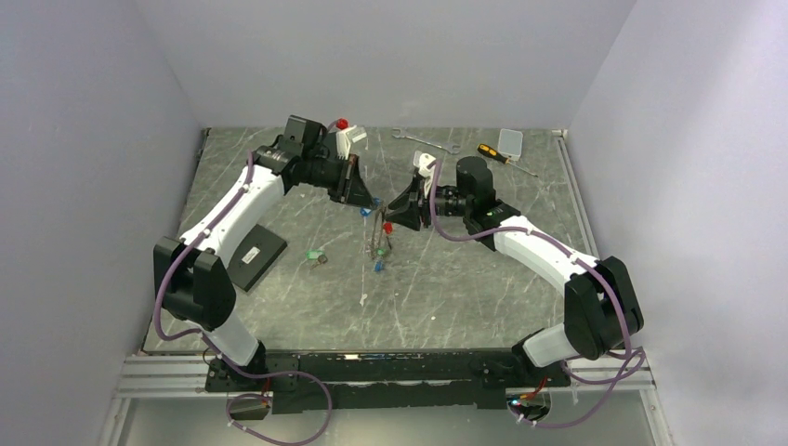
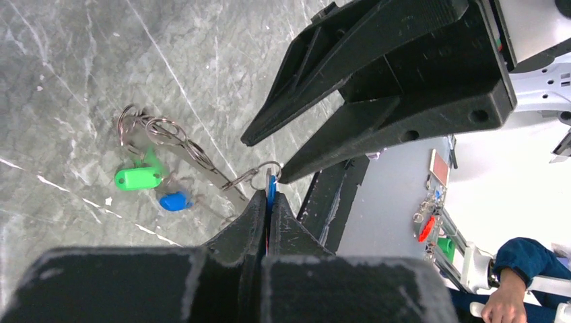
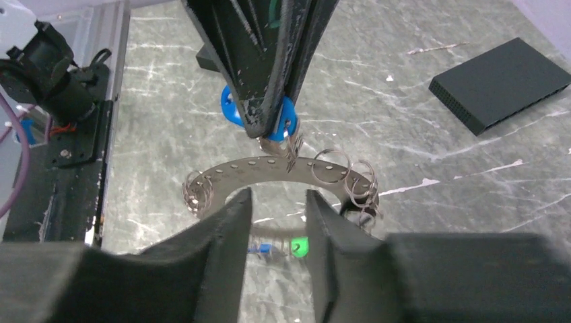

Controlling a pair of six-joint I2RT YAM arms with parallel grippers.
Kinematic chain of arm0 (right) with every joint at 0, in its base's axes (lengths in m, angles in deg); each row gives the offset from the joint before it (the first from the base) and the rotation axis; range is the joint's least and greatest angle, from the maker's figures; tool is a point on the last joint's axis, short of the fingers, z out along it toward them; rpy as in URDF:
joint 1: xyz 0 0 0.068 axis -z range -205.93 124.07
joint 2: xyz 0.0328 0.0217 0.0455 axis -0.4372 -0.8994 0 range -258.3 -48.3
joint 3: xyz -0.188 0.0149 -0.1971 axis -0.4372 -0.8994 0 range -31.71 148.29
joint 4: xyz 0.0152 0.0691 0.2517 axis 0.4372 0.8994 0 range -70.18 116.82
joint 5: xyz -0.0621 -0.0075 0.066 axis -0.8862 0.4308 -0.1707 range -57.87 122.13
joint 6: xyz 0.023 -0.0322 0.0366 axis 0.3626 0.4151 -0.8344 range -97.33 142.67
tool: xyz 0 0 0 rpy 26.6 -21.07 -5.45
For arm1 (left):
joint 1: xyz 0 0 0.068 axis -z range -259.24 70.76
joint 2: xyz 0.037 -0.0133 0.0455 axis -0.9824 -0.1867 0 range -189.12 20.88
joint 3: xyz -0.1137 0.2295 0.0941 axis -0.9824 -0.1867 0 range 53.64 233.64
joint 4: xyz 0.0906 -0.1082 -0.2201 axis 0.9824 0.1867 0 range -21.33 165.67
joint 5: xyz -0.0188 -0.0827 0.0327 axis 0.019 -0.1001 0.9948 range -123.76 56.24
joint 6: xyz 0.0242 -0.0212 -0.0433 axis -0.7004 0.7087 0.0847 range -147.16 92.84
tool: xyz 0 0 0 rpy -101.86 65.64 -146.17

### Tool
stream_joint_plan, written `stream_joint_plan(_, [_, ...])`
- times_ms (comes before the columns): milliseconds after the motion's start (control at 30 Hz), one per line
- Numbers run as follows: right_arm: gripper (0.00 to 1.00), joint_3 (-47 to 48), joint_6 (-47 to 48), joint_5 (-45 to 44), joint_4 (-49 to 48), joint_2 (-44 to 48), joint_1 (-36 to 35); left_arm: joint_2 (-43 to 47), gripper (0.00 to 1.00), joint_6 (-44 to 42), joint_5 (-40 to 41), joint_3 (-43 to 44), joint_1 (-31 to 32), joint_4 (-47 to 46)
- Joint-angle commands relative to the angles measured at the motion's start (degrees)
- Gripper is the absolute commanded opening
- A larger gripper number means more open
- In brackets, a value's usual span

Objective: Remove the keys from the keyring

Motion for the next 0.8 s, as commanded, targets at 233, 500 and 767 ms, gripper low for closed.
stream_joint_plan(233, [0.42, 0.94, -0.38, 1.41, -0.82, 0.33, 0.14, 2.55, 0.0, -2.21, -3.42, 0.78, 1.32, -1.52])
stream_joint_plan(500, [0.35, 0.88, -1.13, 1.41, -1.85, 0.26, 0.07, 1.85, 0.0, -2.91, -4.99, 0.82, 3.04, -1.18])
stream_joint_plan(767, [0.0, 0.41, -0.69, 1.4, -2.02, 0.45, 0.17, 1.45, 0.0, -3.31, -4.27, 1.64, 3.97, -0.29])
